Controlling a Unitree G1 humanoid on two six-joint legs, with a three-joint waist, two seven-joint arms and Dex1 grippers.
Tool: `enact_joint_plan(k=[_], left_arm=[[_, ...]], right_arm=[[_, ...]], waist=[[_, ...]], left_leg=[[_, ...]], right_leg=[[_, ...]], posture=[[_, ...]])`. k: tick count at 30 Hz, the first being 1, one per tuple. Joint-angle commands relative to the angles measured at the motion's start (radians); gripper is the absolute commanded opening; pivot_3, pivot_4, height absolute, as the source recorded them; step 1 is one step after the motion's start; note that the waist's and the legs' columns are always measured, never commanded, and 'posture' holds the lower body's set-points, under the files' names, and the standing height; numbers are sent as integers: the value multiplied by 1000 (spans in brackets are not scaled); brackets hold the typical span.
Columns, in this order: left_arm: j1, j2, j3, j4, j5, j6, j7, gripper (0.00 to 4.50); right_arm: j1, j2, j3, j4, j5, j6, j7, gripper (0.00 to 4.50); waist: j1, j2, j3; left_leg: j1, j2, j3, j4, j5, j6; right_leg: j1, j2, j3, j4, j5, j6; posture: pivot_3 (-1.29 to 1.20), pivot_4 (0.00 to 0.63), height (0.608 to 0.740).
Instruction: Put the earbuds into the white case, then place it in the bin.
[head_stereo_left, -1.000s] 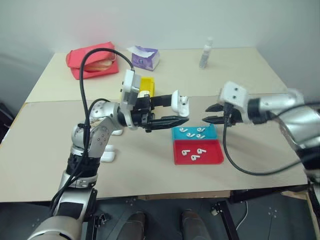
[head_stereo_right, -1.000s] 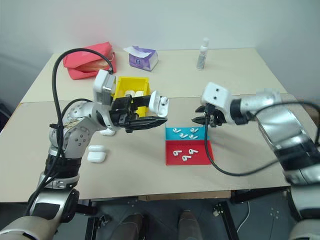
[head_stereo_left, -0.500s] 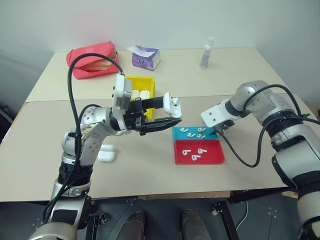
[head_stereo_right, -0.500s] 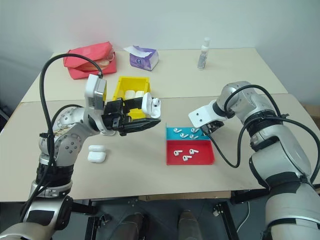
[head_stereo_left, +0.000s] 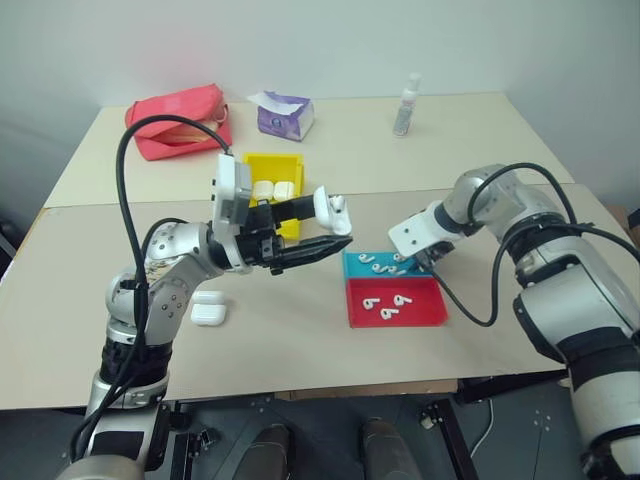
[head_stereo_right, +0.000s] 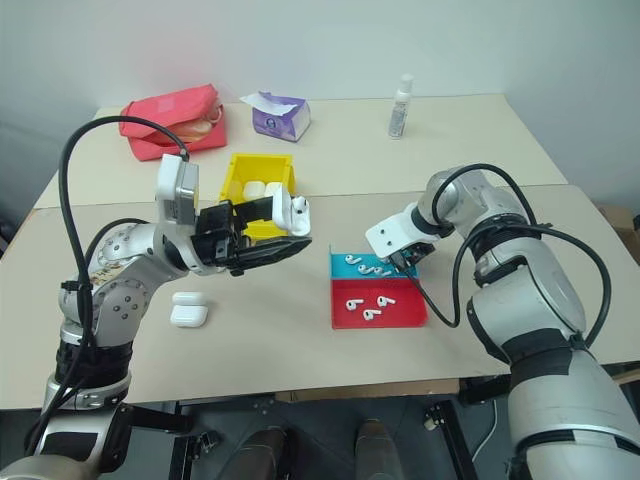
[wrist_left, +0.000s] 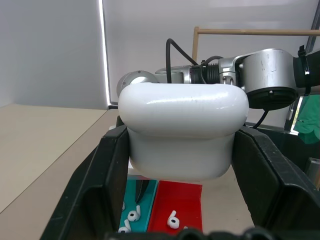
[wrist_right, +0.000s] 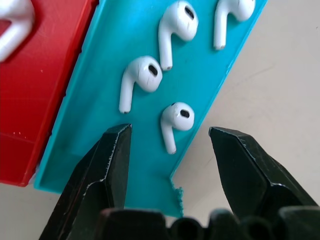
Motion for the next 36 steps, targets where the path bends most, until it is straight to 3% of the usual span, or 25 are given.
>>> enact_joint_plan(k=[1,12,25,28,33,36], left_arm=[[-9,4,17,-45,-29,-4,8,2772],[-4,14,17,-62,-46,3,28,2772],[1,28,18,-71,-55,4,38,2772],[2,29,19,-69,-55,2,37,2772],[5,32,20,-73,-56,2,41,2772],[6,33,20,-74,-58,2,42,2772]], right_arm=[[-42,3,-22,6,-25,-19,-34,2954],[-43,36,-45,29,-60,-15,-98,2954],[-24,39,-61,33,-69,-24,-76,2954],[-18,43,-67,32,-60,-25,-57,2424],[-9,43,-72,29,-58,-25,-37,673],[-3,42,-75,27,-61,-25,-36,620]], waist=[[-2,0,0],[-3,0,0],[-4,0,0],[-4,0,0],[-4,0,0],[-4,0,0]], left_leg=[[0,0,0,0,0,0],[0,0,0,0,0,-1],[0,0,0,0,0,-1],[0,0,0,0,0,-1],[0,0,0,-1,0,-1],[0,0,0,0,0,-1]], right_leg=[[0,0,0,0,0,0],[0,0,0,0,0,0],[0,0,0,0,0,0],[0,0,0,0,0,0],[0,0,0,0,0,0],[0,0,0,0,0,0]], posture=[[0,150,740],[0,150,740],[0,150,740],[0,150,740],[0,150,740],[0,150,740]])
